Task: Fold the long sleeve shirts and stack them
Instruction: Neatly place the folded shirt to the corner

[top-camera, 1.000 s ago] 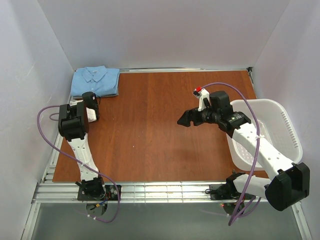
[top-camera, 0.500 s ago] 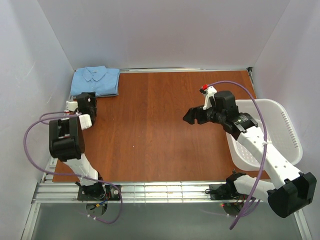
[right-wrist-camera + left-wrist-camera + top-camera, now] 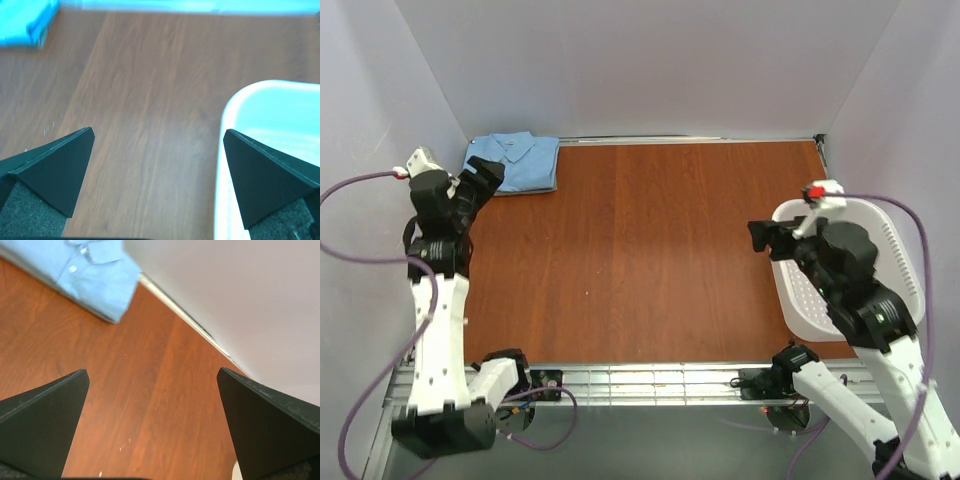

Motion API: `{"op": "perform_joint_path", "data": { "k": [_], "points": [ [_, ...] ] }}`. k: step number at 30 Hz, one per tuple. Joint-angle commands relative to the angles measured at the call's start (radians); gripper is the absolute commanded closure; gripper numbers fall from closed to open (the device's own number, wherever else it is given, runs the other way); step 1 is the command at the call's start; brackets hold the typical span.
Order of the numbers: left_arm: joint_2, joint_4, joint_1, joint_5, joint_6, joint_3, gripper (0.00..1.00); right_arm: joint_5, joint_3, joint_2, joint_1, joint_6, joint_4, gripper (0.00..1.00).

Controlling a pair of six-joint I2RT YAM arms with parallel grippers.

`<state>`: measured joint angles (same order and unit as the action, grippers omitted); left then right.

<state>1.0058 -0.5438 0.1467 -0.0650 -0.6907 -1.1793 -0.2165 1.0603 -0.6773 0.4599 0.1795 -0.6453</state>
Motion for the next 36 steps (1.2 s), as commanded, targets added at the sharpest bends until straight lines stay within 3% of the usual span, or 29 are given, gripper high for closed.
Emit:
{"op": "perform_joint_path", "data": {
  "k": [1,2,8,15,22,36],
  "points": [
    [-0.203,-0.335,-0.111,0.041,0.107,-0.057,0.02,-0.162,-0.034,0.161,-0.003,-0.012,0.013,0.01],
    [-0.249,-0.346,-0.166,0.039,0.09,-0.036,0.02,-0.172,-0.051,0.197,-0.001,-0.012,0.022,0.01],
    [-0.576,-0.412,-0.255,0.136,0.103,0.012,0.02,-0.218,-0.137,0.422,-0.003,-0.041,0.056,0.01],
    [-0.72,-0.469,-0.294,0.237,0.158,0.049,0.02,-0.251,-0.194,0.591,-0.003,-0.075,0.056,0.01],
    [-0.78,-0.446,-0.294,0.35,0.155,0.09,0.02,-0.261,-0.223,0.667,-0.001,-0.084,0.052,0.01],
    [-0.783,-0.415,-0.294,0.341,0.154,0.152,0.02,-0.256,-0.238,0.696,-0.003,-0.114,0.049,0.01]
  ]
}}
